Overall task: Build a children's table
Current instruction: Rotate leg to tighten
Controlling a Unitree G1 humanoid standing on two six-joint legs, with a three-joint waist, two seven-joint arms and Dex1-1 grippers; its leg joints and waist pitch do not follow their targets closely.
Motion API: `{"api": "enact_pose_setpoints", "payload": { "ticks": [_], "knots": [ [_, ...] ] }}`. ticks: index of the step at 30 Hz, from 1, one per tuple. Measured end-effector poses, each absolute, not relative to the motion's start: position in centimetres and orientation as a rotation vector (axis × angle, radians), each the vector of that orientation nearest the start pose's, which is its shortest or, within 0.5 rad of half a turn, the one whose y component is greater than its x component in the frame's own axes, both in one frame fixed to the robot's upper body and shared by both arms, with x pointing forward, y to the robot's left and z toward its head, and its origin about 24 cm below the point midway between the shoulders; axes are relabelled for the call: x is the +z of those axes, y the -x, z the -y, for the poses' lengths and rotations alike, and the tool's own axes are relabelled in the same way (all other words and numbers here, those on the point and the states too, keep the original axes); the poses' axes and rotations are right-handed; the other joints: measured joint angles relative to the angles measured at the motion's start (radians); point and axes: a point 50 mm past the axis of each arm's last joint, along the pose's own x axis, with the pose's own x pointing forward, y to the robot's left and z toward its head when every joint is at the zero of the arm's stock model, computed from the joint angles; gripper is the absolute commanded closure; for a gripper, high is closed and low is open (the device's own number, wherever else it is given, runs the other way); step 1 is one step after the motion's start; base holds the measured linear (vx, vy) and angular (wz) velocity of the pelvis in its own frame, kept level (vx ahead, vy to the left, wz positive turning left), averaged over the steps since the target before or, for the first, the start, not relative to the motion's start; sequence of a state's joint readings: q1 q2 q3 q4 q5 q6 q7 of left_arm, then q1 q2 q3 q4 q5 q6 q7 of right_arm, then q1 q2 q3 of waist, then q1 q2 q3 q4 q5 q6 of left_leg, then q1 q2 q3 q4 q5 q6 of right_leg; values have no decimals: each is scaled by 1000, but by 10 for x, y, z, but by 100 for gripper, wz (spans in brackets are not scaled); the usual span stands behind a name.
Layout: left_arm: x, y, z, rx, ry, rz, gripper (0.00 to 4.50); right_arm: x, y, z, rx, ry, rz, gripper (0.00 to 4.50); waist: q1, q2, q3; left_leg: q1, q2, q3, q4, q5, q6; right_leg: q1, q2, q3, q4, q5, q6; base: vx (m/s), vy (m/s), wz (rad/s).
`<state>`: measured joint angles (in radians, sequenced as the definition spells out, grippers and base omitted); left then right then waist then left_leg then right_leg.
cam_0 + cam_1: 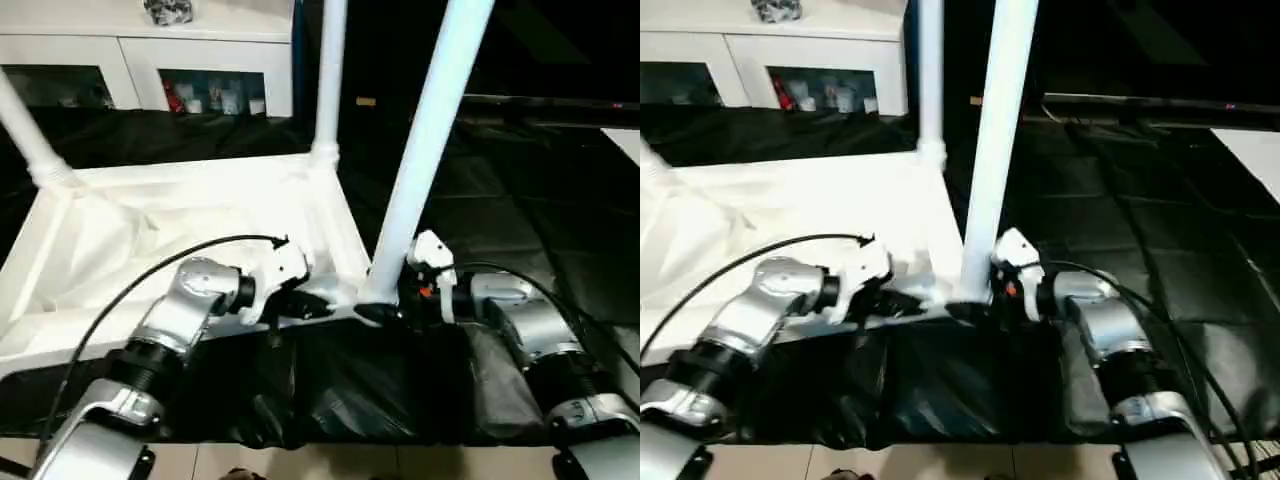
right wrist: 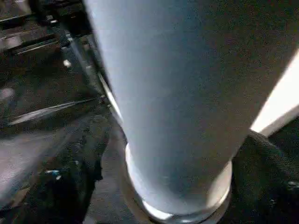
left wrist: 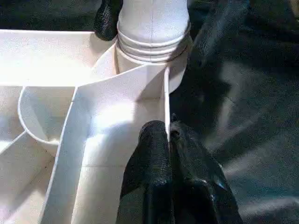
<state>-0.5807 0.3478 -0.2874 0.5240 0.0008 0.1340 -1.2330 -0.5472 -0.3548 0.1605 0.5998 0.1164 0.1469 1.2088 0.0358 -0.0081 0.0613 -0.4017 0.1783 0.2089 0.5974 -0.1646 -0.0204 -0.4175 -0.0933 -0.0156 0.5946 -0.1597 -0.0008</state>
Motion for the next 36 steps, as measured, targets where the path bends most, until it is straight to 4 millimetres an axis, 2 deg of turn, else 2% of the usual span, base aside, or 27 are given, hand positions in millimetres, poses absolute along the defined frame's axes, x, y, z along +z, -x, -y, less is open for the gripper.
{"api": "enact_pose_setpoints", "payload": {
  "ticks": [10,17,23,26,29,33,35,36],
  "knots": [
    [59,-310,-129,-1435,-376,-448,450,49,-309,146,1304,164,-403,167,3,0,0,0,0,0,0,0,0,0,0,0,0,0,0,0,0,0],
    [58,-310,-126,-1431,-374,-439,450,46,-306,144,1284,140,-383,182,5,0,0,0,0,0,0,0,0,1,0,0,0,0,0,0,0,0],
    [56,-327,-117,-1232,-390,-388,450,39,-325,134,956,53,-315,183,-11,0,0,0,0,0,1,0,0,-1,0,1,-1,-3,5,0,0,0],
    [55,-335,-108,-1126,-377,-385,450,36,-337,122,755,-7,-303,183,-30,0,0,0,-1,-1,2,0,0,-2,0,0,-2,-4,6,0,0,0],
    [54,-341,-95,-1041,-358,-383,450,36,-348,110,572,-39,-298,183,-40,1,0,0,-2,-2,2,0,0,-3,0,0,-3,-4,6,0,0,0],
    [55,-344,-88,-980,-352,-372,450,38,-355,98,452,-41,-282,183,-46,2,-1,0,-2,-2,1,0,0,-3,0,0,-3,-3,5,0,0,0],
    [55,-344,-88,-982,-350,-372,450,38,-355,97,451,-44,-268,113,-45,2,-1,0,-2,-2,1,0,0,-3,0,0,-3,-1,2,0,0,0],
    [55,-344,-89,-983,-350,-372,450,38,-355,97,453,-46,-266,113,-45,3,-1,0,-2,-2,1,0,0,-3,0,0,-3,0,0,0,0,0]
  ]
}}
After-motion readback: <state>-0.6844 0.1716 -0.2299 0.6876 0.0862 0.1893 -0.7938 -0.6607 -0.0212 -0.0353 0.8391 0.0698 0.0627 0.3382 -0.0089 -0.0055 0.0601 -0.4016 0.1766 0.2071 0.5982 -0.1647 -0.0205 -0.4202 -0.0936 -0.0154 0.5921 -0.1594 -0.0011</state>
